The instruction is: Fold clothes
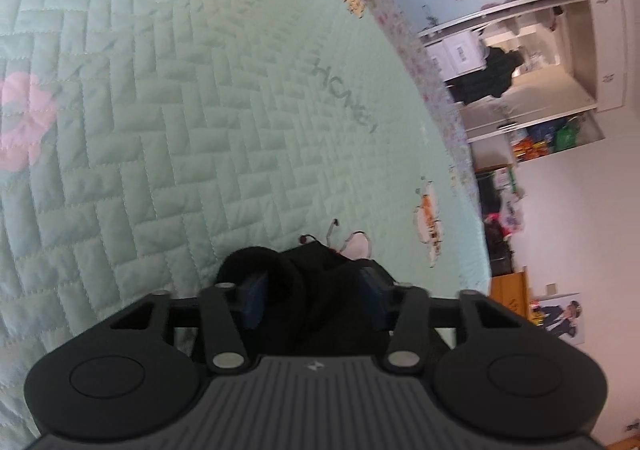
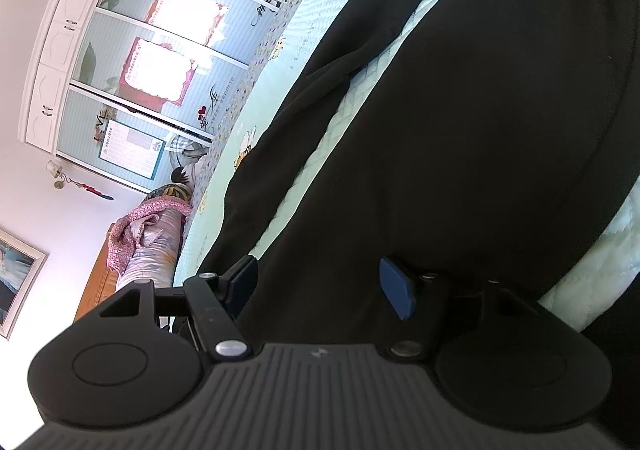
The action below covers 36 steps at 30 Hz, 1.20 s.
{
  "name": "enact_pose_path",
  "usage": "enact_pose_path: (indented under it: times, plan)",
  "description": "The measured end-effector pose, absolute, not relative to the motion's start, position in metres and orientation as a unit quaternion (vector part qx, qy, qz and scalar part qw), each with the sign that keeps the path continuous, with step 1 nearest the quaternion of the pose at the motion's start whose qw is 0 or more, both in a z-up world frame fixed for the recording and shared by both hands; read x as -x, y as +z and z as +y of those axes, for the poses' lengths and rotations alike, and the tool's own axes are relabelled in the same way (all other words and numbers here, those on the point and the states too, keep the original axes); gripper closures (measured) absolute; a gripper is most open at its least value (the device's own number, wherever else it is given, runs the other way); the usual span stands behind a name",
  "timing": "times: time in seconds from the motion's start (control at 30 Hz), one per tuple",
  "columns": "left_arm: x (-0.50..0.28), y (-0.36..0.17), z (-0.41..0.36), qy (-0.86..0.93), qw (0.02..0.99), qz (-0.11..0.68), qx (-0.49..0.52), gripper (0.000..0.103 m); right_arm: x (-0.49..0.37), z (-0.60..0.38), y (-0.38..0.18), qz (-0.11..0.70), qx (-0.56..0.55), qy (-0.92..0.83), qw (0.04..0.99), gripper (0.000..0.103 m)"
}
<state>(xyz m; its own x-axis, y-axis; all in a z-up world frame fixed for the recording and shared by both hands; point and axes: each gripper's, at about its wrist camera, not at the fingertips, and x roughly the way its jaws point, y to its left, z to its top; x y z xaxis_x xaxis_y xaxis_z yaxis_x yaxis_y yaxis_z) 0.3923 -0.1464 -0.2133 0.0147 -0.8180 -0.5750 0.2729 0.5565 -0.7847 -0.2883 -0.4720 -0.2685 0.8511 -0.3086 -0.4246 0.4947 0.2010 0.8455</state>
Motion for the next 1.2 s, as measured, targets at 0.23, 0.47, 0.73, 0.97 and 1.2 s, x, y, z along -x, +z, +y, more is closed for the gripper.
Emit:
enact_pose_path:
  times: [0.23,0.47,0.73,0.97,1.2]
  plan:
    - [-0.400,-0.229,-0.153,-0.368,0.671,0.585,0.268,0.050,0.285,-0.471,-0.269,0.080,-0.572,-0.263,0.773,0.034]
    - [-0.383,-0.208,-0.146,-0.369,0.721,0.528,0.253,0.097,0.285,-0.473,-0.270,0.078,-0.572,-0.264,0.773,0.033]
    - [-0.407,-0.123,-0.116,-0.389,0.799,0.348,0.298,0.101,0.282,-0.473,-0.270,0.074,-0.574,-0.259,0.773,0.033]
    - [-0.417,-0.169,-0.133,-0.346,0.780,0.464,0.236,0.081,0.280,-0.475,-0.271,0.068,-0.578,-0.256,0.772,0.030]
    - [-0.354,-0.194,-0.068,-0.350,0.760,0.477,0.270,0.049,0.280,-0.477,-0.271,0.063,-0.583,-0.251,0.770,0.029]
